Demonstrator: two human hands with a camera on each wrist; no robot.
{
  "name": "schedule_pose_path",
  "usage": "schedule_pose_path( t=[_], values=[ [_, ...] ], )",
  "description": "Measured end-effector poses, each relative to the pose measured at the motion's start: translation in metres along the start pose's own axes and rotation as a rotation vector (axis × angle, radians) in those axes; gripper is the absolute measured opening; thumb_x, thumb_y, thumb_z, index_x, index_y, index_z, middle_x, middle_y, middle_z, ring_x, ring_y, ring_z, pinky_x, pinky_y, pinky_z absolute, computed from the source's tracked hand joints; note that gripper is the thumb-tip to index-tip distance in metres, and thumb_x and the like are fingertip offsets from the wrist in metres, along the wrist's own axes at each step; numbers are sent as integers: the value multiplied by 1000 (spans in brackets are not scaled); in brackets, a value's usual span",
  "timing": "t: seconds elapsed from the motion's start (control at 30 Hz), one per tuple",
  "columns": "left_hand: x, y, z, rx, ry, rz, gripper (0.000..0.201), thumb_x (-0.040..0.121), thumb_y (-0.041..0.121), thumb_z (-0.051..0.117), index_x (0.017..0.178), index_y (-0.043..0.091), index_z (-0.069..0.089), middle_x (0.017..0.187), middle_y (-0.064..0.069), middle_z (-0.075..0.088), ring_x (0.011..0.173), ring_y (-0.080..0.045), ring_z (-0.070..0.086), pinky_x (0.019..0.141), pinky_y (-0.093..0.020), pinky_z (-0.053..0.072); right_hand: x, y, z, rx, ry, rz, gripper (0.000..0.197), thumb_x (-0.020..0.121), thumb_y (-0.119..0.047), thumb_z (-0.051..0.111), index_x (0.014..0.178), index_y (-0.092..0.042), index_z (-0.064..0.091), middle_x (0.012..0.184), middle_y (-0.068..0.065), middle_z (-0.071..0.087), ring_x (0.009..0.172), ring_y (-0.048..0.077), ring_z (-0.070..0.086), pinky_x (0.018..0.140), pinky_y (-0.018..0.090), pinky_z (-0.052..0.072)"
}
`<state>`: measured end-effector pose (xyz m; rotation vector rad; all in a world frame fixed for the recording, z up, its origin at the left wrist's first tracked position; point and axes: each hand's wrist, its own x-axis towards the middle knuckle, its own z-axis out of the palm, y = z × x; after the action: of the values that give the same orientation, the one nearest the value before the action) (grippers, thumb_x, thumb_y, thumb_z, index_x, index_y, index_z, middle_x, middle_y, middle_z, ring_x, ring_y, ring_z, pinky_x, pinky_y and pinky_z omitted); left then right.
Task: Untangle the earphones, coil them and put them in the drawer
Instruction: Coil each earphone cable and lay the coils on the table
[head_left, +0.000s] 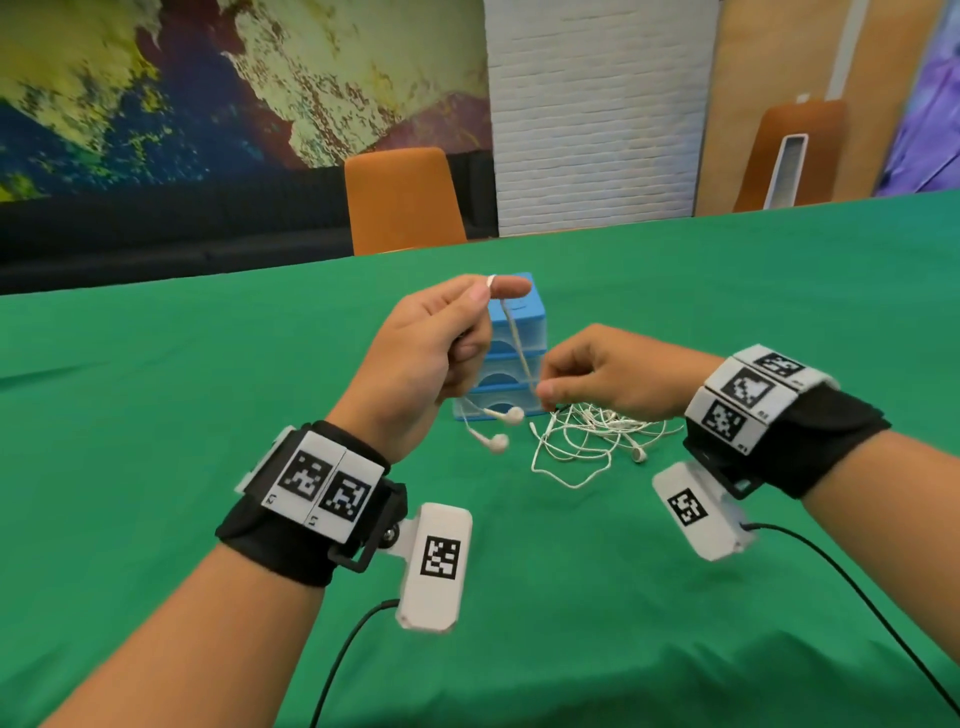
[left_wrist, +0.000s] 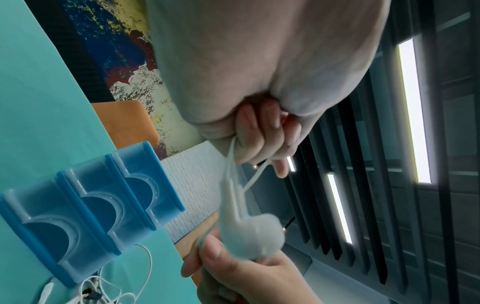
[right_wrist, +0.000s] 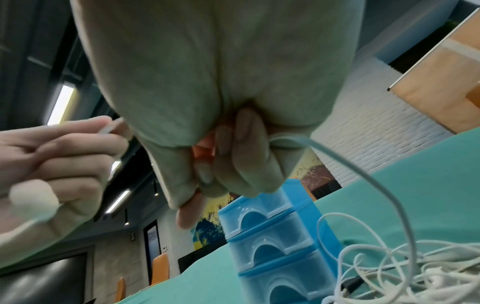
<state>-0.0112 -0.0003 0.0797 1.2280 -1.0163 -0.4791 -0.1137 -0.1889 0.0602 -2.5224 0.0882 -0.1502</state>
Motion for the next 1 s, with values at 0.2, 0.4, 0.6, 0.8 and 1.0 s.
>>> schedule_pose_path(
  t=[0.2,0.4,0.6,0.8,1.0],
  values=[
    [-2,-7,0,-89,122,-27,38,108,9,38,146,5,41,75,-5,68,43,-9,52,40,-16,37,-7,-35,10,-102,-181,-100,19,98,-27,63,84,-19,73,64,2,49,52,7,33,52,21,29],
    [5,-18,-4,-53,145,-38,53,98,-18,34,148,-2,40,139,-19,58,124,-21,63,101,-26,52,-10,-61,-4,-38,-208,-201,15,99,-16,61,95,-9,74,61,-10,57,53,2,42,55,15,34],
    [-7,-16,0,193,-75,-74,53,82,-20,29,115,0,67,84,-14,70,57,-13,59,55,-20,48,-7,-51,-44,200,12,-177,23,101,-12,54,83,-4,65,49,-10,37,44,12,27,43,24,25],
    [-8,-6,1,88,-50,-105,39,93,1,35,104,-6,73,51,-2,27,44,-12,15,39,-19,18,1,-28,-36,209,190,-107,29,103,-22,54,76,-13,58,48,-13,37,46,11,29,43,24,28],
    [-5,-9,-7,-38,31,-126,33,107,15,40,126,-1,60,51,-1,49,31,-6,34,34,-15,23,8,-19,-7,115,77,-66,27,105,-21,49,80,-13,56,51,-14,44,44,1,35,44,15,31]
  ],
)
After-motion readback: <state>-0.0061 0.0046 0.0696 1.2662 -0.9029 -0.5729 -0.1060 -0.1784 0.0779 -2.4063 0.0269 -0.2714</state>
